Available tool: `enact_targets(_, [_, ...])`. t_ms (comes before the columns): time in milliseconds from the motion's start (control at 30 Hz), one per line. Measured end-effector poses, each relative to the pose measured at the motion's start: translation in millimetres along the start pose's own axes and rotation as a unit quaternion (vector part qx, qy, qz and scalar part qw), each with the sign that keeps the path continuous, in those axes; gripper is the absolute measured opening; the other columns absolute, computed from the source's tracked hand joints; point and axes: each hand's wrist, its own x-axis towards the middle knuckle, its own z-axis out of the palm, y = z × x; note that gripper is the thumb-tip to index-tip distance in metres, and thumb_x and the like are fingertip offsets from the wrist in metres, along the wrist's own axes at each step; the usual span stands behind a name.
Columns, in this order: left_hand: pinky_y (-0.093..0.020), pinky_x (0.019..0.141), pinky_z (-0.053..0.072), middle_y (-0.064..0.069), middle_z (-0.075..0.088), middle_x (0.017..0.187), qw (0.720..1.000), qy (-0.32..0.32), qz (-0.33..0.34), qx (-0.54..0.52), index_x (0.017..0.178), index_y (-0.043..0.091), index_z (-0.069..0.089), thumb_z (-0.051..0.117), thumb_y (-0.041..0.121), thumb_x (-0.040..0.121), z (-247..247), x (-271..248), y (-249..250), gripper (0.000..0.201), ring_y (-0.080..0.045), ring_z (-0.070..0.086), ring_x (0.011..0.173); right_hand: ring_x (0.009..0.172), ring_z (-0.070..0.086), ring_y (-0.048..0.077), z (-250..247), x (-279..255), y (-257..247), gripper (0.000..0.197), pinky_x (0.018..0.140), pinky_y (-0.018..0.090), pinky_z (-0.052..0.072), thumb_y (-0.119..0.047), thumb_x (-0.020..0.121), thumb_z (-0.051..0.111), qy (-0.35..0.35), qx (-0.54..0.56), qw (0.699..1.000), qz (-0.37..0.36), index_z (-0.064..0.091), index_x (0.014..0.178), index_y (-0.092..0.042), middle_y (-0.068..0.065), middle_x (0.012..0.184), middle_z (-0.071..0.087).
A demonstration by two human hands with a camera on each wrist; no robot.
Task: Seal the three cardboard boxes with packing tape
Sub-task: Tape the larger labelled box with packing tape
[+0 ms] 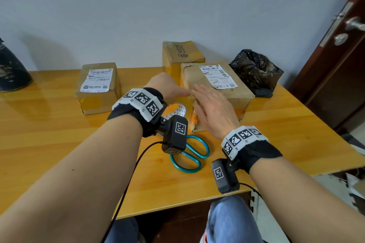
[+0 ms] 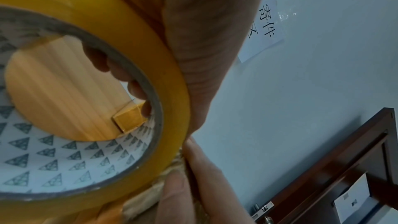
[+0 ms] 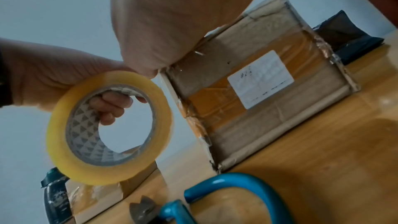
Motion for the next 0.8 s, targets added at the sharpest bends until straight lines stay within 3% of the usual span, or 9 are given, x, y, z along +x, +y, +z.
enact_targets(200, [-0.024,0.053,0.037,-0.002,0.047,0.061,1.000,0.000,0.016,-0.014,0.059,0.015,0.044,0.061,0.046,0.088,0,0,-6,0.046,-0.017,0.048,0.061,0.125,0.053,0.022,1,3,-8,0.052,0.108,0.038,0.037,-0.045,0.095,0.036,0.015,0.017,0.999,0.031,0.063,0.123,-0.009,0.007,0.131,0.060])
enact_targets(333, [-0.025,0.052,0.033,0.000,0.038,0.060,0.999,0.010,0.021,-0.038,0.058,0.018,0.039,0.061,0.042,0.087,6,0,-7,0.044,-0.016,0.040,0.058,0.104,0.061,0.022,3,12,-16,0.035,0.089,0.033,0.047,-0.035,0.096,0.046,0.075,0.052,0.993,0.080,0.069,0.102,-0.009,0.006,0.109,0.069])
enact_targets(433, [-0.023,0.049,0.031,0.002,0.035,0.058,0.998,0.014,0.017,-0.053,0.057,0.019,0.037,0.061,0.040,0.087,8,-2,-8,0.044,-0.015,0.037,0.055,0.087,0.054,0.019,11,19,-19,0.024,0.075,0.032,0.046,-0.032,0.095,0.054,0.089,0.050,0.988,0.118,0.064,0.088,-0.012,0.002,0.091,0.064])
enact_targets(500, [-0.024,0.049,0.031,0.002,0.035,0.058,0.998,0.019,0.020,-0.059,0.057,0.019,0.036,0.061,0.041,0.087,9,-1,-10,0.046,-0.015,0.037,0.054,0.084,0.048,0.017,13,25,-20,0.021,0.072,0.031,0.042,-0.032,0.092,0.059,0.098,0.064,0.980,0.161,0.061,0.083,-0.013,0.001,0.087,0.059])
enact_targets(667, [-0.024,0.048,0.032,0.001,0.039,0.057,0.997,0.006,0.020,-0.071,0.058,0.017,0.039,0.056,0.045,0.091,14,-1,-15,0.046,-0.014,0.040,0.051,0.086,0.041,0.015,13,33,-18,0.006,0.079,0.034,0.041,-0.015,0.084,0.063,0.097,0.075,0.970,0.208,0.057,0.084,-0.014,-0.001,0.090,0.054])
enact_targets(800, [-0.027,0.061,0.040,-0.003,0.054,0.077,0.994,-0.039,0.029,-0.095,0.082,0.013,0.055,0.052,0.059,0.089,23,-2,-22,0.046,-0.016,0.050,0.068,0.111,0.047,0.019,8,31,-7,0.019,0.097,0.029,0.035,-0.022,0.089,0.060,0.053,0.059,0.975,0.209,0.065,0.105,-0.014,-0.001,0.118,0.060])
